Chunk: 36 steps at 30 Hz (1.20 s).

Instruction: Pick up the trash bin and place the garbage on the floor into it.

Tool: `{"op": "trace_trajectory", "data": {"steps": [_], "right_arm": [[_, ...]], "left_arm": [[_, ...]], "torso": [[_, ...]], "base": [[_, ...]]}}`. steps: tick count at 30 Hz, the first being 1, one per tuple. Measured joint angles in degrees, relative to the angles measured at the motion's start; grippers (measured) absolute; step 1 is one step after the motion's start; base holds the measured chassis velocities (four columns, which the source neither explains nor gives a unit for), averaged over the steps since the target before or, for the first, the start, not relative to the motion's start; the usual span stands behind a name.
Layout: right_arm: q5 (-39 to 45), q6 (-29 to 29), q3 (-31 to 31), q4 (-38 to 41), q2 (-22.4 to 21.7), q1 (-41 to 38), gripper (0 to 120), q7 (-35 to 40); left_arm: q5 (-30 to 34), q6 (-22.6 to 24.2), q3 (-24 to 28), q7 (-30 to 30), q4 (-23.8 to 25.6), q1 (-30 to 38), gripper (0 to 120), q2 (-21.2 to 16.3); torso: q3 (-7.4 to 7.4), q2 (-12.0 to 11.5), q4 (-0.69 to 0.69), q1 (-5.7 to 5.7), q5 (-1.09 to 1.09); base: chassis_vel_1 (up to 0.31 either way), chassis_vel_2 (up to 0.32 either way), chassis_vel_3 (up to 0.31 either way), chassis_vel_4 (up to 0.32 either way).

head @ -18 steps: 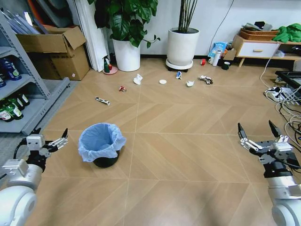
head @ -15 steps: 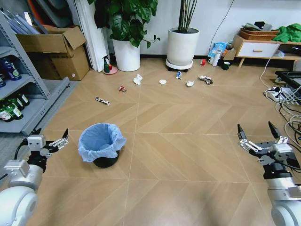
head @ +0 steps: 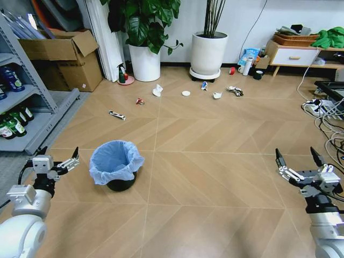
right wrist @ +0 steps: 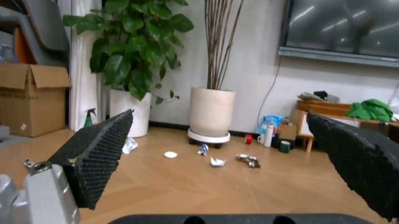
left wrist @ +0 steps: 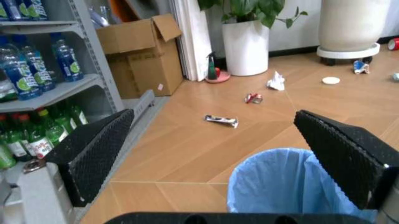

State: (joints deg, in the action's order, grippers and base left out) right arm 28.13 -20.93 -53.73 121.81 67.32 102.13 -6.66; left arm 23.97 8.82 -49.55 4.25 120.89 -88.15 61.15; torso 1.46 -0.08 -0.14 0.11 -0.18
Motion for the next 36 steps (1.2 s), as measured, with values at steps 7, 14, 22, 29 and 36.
{"op": "trace_trajectory", "data": {"steps": [7,14,22,29,36], "right_arm": [[0.18,-0.34,-0.43,1.27,-0.03,0.87,100,-0.58],[-0.16,-0.09,0.61,-0.48,1.89,-0.19,100,-1.40],[-0.15,0.05,0.71,-1.44,2.14,-0.78,100,-2.00],[-0.26,-0.47,0.73,-1.67,2.32,-1.10,100,-2.26],[-0.82,-2.20,0.94,-2.07,2.62,-1.14,100,-2.85]], "left_arm": [[2.66,-0.69,-3.13,-0.69,0.15,-2.32,100,-2.65],[3.78,-0.66,-2.66,-0.71,-0.99,-1.12,100,-3.70],[3.70,-0.23,-0.97,-0.62,-2.07,0.71,100,-4.09],[3.64,-0.16,-0.74,-0.60,-2.13,0.91,100,-4.12],[3.57,-0.12,-0.61,-0.50,-2.03,0.70,100,-3.82]], "torso": [[0.00,0.00,0.02,0.00,0.00],[0.00,0.00,0.01,0.00,-0.01],[0.00,0.00,0.01,0.00,-0.01],[0.01,0.00,0.02,0.00,0.00],[0.02,0.00,0.01,0.01,0.02]], "base": [[0.000,0.000,0.000,0.000],[0.000,0.000,0.000,0.000],[0.000,0.000,0.000,0.000],[-0.066,0.071,0.065,-0.078],[-0.051,0.065,0.070,-0.051]]}}
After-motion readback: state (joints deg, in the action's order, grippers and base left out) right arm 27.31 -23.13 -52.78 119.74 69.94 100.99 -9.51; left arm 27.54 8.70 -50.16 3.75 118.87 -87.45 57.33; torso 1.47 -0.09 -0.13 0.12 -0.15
